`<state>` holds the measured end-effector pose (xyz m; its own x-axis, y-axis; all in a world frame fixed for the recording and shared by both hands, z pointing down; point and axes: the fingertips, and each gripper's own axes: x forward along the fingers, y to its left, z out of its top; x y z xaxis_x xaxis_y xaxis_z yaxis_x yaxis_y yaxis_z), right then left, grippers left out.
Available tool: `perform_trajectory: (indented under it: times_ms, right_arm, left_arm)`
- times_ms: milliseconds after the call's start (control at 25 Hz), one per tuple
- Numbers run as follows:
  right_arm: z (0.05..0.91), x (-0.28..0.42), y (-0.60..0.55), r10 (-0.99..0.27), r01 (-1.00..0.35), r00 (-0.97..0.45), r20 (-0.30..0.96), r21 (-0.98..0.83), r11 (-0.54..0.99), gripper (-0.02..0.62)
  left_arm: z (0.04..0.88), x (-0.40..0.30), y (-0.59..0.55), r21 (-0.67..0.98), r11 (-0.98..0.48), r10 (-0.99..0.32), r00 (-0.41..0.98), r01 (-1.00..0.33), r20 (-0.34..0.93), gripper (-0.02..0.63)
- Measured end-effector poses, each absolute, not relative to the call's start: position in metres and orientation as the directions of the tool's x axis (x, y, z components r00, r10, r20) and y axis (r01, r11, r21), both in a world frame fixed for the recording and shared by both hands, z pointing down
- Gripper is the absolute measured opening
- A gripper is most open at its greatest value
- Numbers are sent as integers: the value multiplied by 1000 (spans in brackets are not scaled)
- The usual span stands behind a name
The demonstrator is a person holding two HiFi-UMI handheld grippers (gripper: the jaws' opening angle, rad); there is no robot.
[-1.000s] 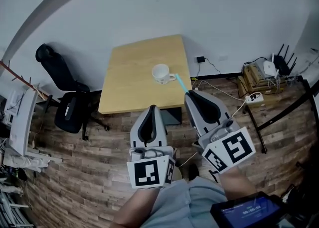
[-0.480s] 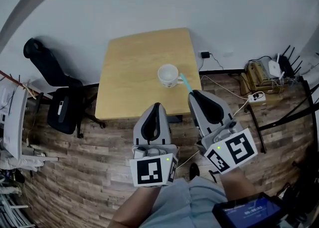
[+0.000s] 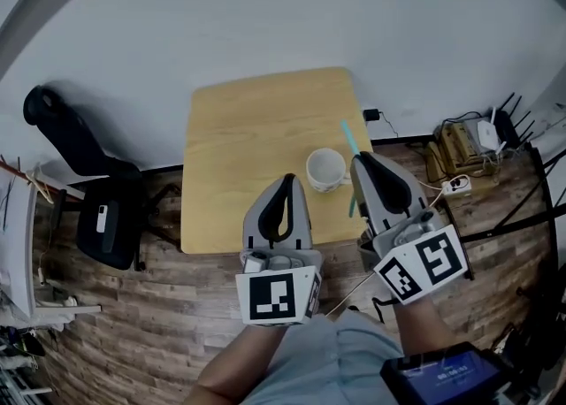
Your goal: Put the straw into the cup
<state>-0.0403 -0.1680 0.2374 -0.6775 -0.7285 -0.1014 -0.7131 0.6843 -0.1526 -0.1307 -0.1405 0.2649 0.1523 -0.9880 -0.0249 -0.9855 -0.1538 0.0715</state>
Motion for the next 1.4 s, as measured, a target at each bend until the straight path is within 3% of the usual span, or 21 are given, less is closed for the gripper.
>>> perform_trajectory:
  times_ms: [320, 680, 1400]
  right_arm:
    - [201, -76, -200, -761, -760, -625, -172, -89, 644, 20]
    - [182, -81, -221, -772, -779, -603, -199, -58, 624, 20]
    - [283, -85, -306, -754, -738, -657, -6, -202, 644, 20]
  left_arm:
    - [238, -168, -182, 60, -231, -970, 224, -971, -99, -2]
    - [221, -164, -208, 54, -286, -952, 277, -957, -133, -2]
    - [309, -163, -284, 127, -214, -973, 223, -969, 62, -2]
